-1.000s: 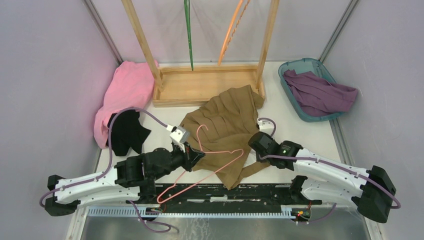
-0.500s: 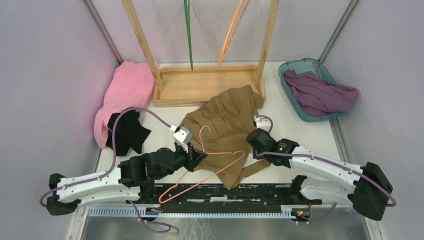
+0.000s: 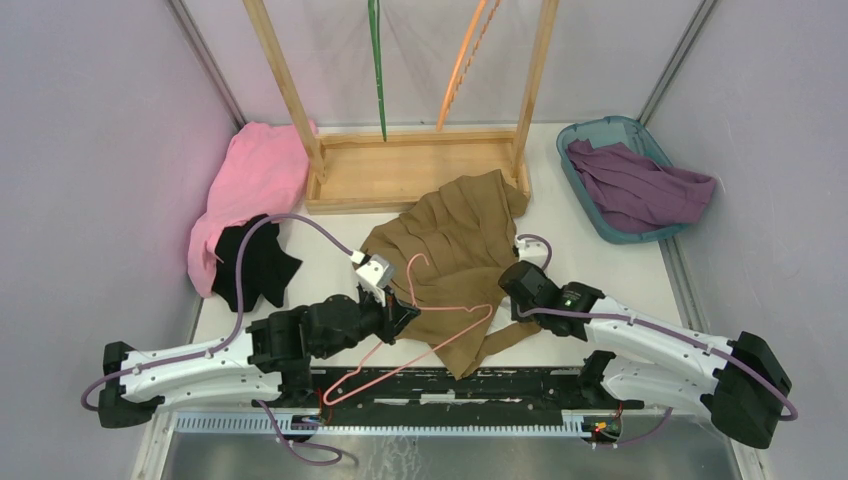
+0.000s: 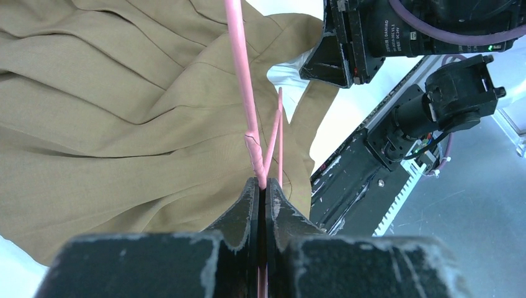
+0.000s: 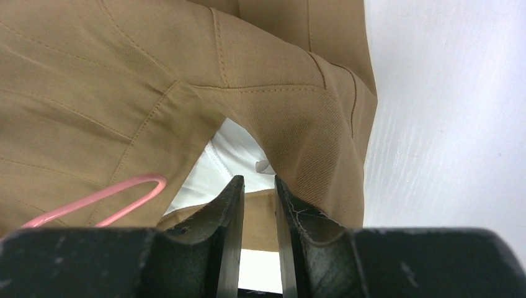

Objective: Place the skirt on the hanger
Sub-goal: Hang the skirt on the hanger.

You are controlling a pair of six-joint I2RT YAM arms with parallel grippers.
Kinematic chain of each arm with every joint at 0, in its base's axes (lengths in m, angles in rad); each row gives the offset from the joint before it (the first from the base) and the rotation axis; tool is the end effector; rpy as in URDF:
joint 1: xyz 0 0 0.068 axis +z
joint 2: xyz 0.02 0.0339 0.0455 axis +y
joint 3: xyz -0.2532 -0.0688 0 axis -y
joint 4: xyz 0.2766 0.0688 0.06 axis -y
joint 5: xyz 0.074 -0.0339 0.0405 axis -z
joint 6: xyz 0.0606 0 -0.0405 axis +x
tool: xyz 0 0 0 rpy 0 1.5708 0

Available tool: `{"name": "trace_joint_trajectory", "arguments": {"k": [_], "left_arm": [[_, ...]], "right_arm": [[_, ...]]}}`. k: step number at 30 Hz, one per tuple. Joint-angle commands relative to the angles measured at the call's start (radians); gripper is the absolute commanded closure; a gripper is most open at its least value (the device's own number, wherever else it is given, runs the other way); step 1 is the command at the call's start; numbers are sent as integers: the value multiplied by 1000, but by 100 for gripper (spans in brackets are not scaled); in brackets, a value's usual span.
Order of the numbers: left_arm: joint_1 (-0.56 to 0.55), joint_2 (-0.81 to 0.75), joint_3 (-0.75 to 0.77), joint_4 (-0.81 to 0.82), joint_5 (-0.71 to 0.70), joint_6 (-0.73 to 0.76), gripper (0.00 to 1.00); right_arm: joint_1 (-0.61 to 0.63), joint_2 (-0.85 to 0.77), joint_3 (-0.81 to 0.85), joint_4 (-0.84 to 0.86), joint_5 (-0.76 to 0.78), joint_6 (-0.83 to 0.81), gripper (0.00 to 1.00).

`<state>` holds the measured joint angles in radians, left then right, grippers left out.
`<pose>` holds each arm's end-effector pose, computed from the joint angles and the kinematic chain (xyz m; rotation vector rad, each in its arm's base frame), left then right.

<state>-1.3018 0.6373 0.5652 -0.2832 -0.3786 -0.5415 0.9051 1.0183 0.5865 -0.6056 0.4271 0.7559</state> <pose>0.0798 -0.2051 0.2587 0.4904 1.9393 -0.8690 0.1612 0.1647 0.1565 -0.0382 2.4762 0.1370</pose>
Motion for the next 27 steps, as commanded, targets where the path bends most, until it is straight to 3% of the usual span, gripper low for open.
{"name": "trace_joint_trajectory", "arguments": {"k": [1, 17, 27], "left_arm": [[4, 2, 16, 64, 15, 33, 97], [4, 38, 16, 109, 23, 49, 97], [4, 74, 18, 131, 27, 58, 97]], "right_arm": [[-10, -1, -11, 29, 16, 10, 71], [-56, 50, 25, 88, -25, -42, 72], [-55, -29, 43, 35, -31, -31, 71]]}}
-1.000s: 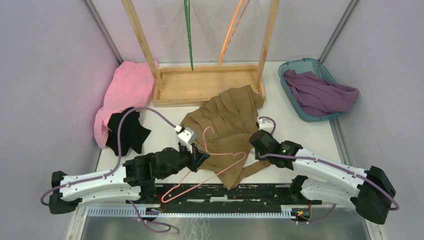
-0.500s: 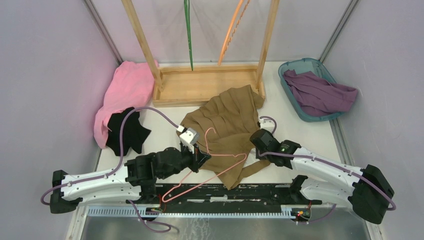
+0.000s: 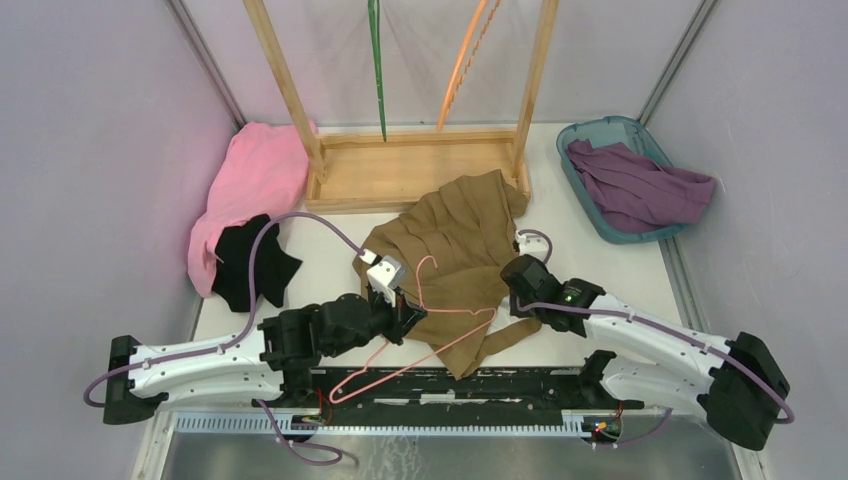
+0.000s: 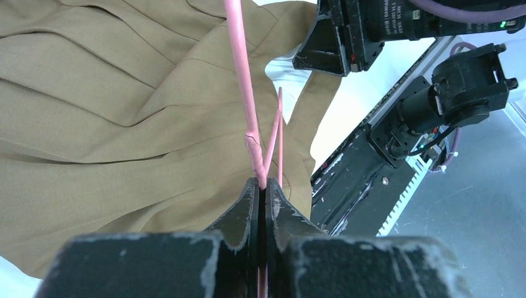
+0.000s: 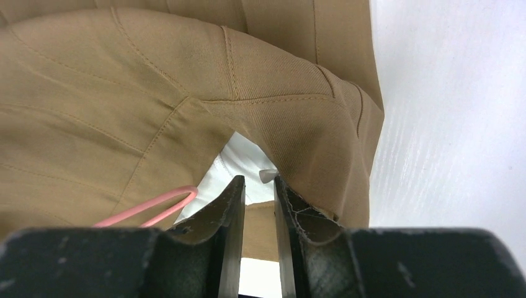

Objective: Place the skirt on the hanger
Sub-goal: Hang the skirt on the hanger.

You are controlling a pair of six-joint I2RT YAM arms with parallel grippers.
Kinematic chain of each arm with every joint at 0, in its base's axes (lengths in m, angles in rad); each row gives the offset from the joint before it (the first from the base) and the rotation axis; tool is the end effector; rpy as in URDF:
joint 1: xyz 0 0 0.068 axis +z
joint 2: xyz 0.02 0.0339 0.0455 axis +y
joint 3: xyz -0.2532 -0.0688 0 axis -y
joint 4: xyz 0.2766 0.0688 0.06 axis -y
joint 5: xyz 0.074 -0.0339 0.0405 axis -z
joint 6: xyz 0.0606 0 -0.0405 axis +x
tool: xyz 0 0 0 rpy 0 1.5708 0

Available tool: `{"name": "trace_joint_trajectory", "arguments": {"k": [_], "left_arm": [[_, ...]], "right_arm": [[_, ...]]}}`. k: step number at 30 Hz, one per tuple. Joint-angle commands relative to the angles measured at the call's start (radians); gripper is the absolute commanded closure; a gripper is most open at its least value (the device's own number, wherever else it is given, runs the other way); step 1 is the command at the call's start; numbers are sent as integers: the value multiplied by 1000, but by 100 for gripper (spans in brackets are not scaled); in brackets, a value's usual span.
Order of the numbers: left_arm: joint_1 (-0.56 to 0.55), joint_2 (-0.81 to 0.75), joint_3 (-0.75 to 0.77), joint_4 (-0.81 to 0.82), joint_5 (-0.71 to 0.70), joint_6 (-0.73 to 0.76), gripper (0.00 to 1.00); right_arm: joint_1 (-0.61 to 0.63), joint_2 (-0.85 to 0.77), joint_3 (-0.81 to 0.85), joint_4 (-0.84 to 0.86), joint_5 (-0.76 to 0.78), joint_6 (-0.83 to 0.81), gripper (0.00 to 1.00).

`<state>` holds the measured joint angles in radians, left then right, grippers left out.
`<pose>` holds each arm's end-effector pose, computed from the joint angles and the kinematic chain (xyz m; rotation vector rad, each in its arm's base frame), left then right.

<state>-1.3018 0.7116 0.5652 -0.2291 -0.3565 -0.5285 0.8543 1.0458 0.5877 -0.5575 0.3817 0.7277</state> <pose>0.0821 -0.2183 0.2499 0.5292 1.9528 -0.8629 0.1723 0.1634 0.1534 -0.0206 2.4868 0.1658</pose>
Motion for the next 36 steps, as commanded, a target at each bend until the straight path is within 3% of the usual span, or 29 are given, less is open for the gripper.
{"name": "trace_joint_trajectory", "arguments": {"k": [1, 14, 28, 36], "left_arm": [[4, 0, 17, 80, 5, 45, 97], [4, -1, 25, 66, 7, 47, 97], [4, 21, 42, 66, 15, 53, 97], [5, 28, 53, 57, 22, 55, 97]], "right_arm": [[-4, -64, 40, -12, 16, -2, 70], [-4, 15, -10, 81, 18, 16, 71], [-5, -160, -102, 63, 144, 96, 73], [-5, -145, -135, 136, 130, 108, 74]]}}
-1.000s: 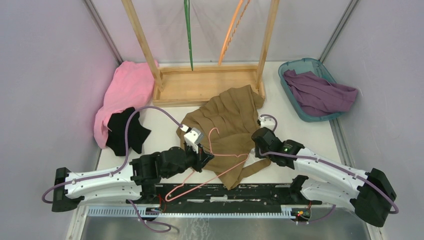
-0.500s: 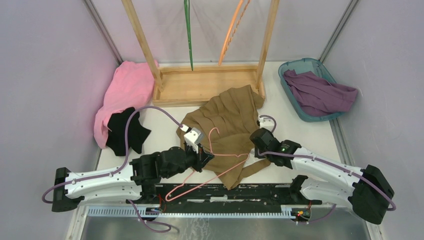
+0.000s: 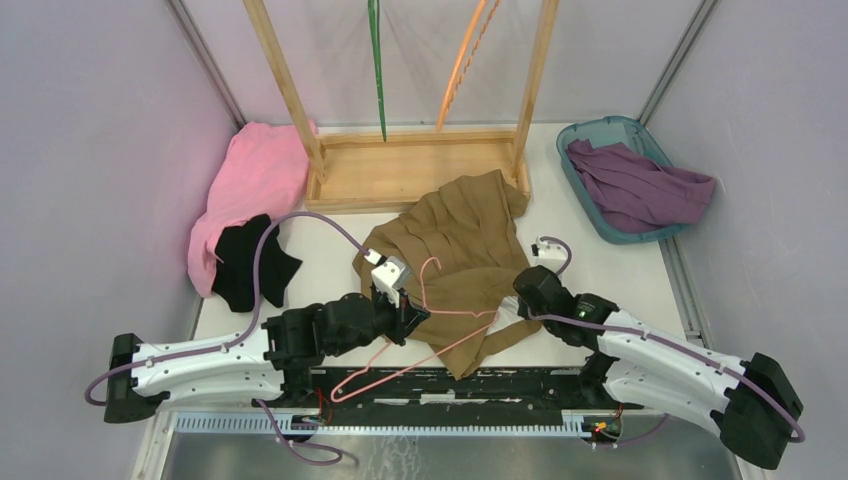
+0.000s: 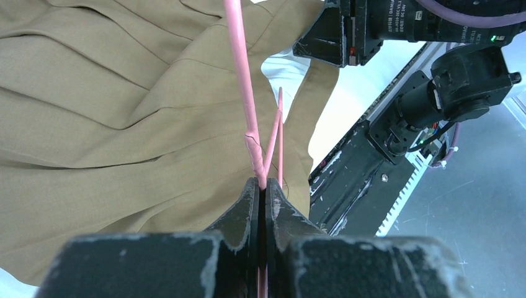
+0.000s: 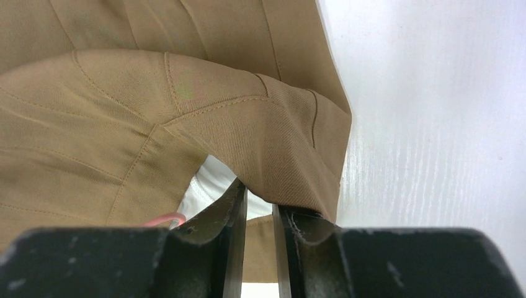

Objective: Place the skirt on the hanger
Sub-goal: Hang the skirt on the hanger.

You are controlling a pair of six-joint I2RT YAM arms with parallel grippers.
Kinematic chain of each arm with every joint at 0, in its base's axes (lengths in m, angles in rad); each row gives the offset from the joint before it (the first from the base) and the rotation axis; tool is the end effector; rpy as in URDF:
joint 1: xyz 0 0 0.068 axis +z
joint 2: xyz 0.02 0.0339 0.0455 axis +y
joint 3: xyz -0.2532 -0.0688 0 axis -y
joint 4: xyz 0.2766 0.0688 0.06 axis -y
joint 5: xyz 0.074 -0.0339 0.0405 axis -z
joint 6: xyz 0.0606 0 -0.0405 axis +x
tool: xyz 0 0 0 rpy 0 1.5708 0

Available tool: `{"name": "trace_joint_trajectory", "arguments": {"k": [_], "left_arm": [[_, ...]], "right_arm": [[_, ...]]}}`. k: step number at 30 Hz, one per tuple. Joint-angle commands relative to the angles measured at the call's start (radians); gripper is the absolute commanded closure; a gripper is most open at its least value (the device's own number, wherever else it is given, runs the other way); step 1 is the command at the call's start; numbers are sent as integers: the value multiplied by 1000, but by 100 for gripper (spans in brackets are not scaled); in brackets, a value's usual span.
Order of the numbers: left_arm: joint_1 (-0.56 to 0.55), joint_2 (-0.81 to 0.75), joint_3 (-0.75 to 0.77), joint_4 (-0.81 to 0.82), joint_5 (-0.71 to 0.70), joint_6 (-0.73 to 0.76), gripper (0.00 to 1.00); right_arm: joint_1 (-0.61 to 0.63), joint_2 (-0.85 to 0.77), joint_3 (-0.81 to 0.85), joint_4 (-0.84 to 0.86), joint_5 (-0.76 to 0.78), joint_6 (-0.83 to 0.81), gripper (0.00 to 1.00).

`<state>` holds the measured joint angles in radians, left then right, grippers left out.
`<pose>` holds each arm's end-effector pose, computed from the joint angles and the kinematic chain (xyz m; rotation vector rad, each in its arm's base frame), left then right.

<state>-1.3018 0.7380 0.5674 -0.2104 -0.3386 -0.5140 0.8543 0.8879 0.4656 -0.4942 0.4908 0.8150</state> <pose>0.0824 -0.2233 0.2473 0.5591 1.9536 -0.8643 0.1625 0.1431 0.1502 0.1532 2.3494 0.1954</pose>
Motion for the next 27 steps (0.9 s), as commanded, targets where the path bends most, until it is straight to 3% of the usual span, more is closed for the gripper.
{"name": "trace_joint_trajectory", "arguments": {"k": [1, 22, 24, 27], "left_arm": [[4, 1, 52, 37, 4, 40, 97], [4, 8, 57, 40, 6, 45, 97], [6, 8, 57, 40, 4, 45, 97], [4, 8, 53, 52, -2, 50, 97]], "right_arm": [[-4, 21, -12, 81, 16, 19, 75], [-5, 100, -4, 111, 33, 35, 76], [-4, 99, -5, 116, 33, 34, 78], [-4, 81, 5, 113, 32, 20, 90]]}}
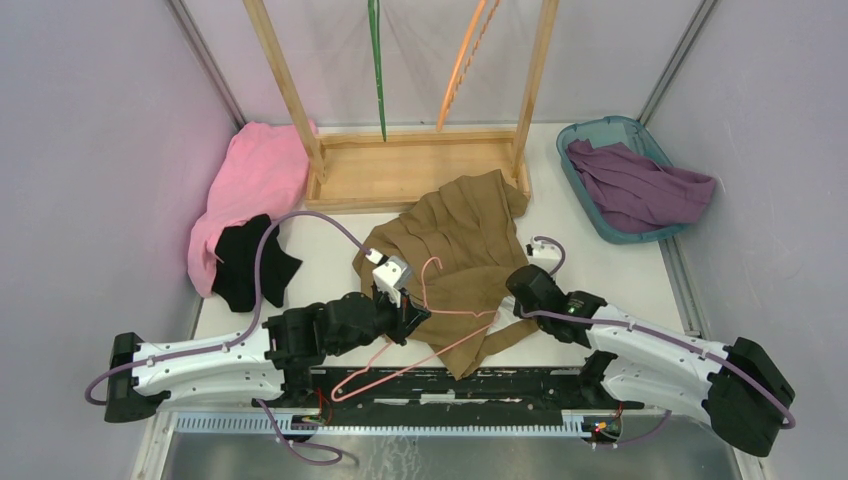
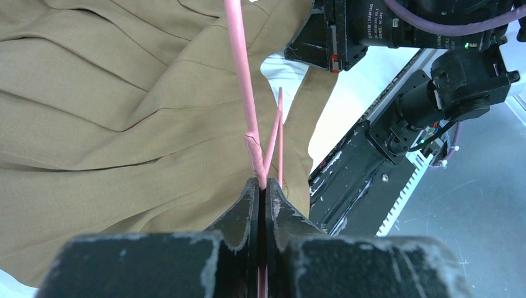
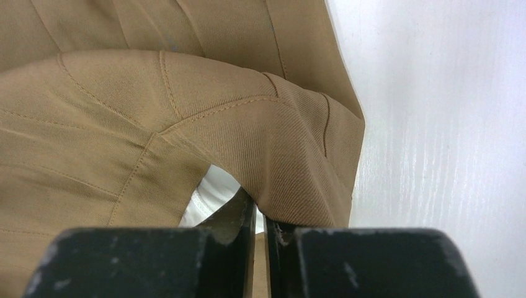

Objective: Place the skirt on the hanger
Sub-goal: Hang the skirt on the hanger.

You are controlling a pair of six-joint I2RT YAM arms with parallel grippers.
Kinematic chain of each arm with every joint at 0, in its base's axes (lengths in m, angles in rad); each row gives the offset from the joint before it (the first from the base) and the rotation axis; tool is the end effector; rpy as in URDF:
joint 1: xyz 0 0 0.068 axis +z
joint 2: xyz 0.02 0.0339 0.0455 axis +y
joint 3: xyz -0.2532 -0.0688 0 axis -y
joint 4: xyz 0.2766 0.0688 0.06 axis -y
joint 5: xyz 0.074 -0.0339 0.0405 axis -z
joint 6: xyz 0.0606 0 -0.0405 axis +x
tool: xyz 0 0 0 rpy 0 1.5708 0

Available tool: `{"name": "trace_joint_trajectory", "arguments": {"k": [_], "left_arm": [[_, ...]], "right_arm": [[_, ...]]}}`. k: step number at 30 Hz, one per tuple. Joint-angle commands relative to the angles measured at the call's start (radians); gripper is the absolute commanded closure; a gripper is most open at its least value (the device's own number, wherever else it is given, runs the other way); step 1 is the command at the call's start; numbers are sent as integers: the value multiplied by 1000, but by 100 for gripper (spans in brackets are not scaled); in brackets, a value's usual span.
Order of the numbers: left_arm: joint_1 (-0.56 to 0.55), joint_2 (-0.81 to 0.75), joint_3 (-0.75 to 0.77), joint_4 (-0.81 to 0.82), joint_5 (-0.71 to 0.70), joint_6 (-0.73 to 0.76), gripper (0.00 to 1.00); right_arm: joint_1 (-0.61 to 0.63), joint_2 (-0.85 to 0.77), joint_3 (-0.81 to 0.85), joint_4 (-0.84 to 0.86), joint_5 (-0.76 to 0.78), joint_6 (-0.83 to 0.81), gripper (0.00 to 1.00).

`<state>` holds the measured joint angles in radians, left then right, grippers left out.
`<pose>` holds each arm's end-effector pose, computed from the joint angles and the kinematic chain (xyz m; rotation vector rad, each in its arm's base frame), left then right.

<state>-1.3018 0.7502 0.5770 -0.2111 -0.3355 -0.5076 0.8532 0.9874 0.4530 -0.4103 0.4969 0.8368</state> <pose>0.0828 -0.2253 0.2484 0.5690 1.9538 -0.8603 0.1689 0.1495 0.1324 0.1746 2.3640 0.1742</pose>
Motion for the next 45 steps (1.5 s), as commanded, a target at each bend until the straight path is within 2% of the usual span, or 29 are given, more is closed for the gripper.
{"name": "trace_joint_trajectory", "arguments": {"k": [1, 3, 10, 16, 19, 22, 31, 36, 45], "left_arm": [[4, -4, 43, 58, -8, 46, 97], [4, 4, 43, 74, -10, 60, 97], [6, -23, 22, 188, -65, 178, 97], [25, -54, 9, 294, -107, 301, 97], [37, -72, -5, 354, -112, 341, 97], [58, -64, -10, 368, -94, 354, 97], [59, -115, -132, 424, -92, 346, 97], [59, -153, -184, 471, -87, 359, 97], [59, -172, -252, 660, -49, 446, 97]], "right_arm": [[-3, -29, 27, 17, 25, -12, 93], [-3, -58, 60, -19, 19, -33, 98], [-39, -145, 194, -155, -90, -102, 99], [-179, -141, 302, -197, -320, -171, 99], [-285, -96, 347, -193, -504, -205, 99], [-369, -60, 349, -157, -690, -199, 99], [-566, -24, 320, -64, -1017, -145, 99], [-637, -6, 305, -16, -1126, -112, 99], [-713, 39, 284, 84, -1259, -42, 99]]}}
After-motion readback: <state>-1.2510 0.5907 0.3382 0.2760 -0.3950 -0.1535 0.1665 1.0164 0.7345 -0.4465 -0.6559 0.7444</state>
